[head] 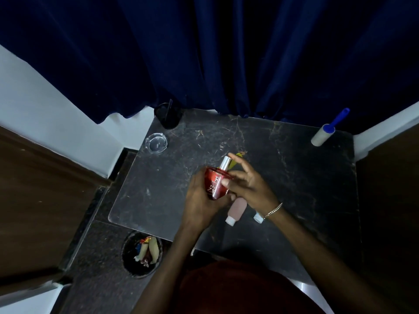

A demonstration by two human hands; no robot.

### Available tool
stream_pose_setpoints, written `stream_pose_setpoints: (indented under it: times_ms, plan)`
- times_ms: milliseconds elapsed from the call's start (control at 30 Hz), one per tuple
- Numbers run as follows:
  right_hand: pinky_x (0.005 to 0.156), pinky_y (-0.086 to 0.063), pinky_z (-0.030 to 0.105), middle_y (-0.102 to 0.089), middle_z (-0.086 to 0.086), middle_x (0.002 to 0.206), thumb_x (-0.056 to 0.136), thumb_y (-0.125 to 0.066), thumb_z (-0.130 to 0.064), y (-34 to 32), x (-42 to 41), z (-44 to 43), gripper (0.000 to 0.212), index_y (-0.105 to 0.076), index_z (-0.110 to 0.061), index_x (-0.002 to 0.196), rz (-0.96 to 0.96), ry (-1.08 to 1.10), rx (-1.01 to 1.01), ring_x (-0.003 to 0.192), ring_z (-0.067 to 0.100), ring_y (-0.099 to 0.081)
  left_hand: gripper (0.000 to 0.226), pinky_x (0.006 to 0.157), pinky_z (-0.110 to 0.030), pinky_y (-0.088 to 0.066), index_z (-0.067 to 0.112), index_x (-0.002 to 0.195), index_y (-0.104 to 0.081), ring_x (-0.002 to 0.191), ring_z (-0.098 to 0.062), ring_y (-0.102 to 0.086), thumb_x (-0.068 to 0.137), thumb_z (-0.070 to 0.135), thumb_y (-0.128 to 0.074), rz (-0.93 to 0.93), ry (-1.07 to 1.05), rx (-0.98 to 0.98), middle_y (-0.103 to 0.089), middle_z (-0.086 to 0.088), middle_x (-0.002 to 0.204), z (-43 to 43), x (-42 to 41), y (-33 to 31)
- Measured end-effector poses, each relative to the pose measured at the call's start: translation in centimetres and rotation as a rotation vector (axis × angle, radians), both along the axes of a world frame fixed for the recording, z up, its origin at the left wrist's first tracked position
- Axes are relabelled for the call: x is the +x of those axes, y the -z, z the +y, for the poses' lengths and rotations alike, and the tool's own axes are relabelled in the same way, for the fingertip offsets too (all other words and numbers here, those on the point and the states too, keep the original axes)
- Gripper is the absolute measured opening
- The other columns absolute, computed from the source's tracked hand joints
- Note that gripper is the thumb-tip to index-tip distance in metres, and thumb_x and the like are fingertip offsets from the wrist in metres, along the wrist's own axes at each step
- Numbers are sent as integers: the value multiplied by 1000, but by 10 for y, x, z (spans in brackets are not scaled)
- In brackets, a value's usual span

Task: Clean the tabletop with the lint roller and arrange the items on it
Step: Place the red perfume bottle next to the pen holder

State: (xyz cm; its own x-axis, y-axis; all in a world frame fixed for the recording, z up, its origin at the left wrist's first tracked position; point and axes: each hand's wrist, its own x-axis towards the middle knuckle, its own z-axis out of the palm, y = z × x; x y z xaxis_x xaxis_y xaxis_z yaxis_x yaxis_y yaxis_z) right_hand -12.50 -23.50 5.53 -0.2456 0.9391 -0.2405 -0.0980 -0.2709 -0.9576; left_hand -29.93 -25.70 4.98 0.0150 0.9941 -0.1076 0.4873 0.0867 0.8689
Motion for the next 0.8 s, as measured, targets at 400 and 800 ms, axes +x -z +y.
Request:
stream_pose_setpoints:
  times_ms: [400,800]
  plan:
    - [59,-58,25,-71,12,86,81,-76,5,40,-82,94,37,-61,11,114,-223,109,-337,58,12,-67,76,96,-47,-59,49,127,-53,114,-22,-68,62,38,-91,-190,-25,-152,-68,-2,127,92,-66,52]
    - [93,-56,48,-72,3,101,74,-79,0,121,-119,260,39,-67,-14,107,-563,268,-57,92,17,-67,57,96,-41,-59,8,141,-54,110,-27,-71,87,-4,-70,-186,29,-288,-72,-11,123,249,-104,140]
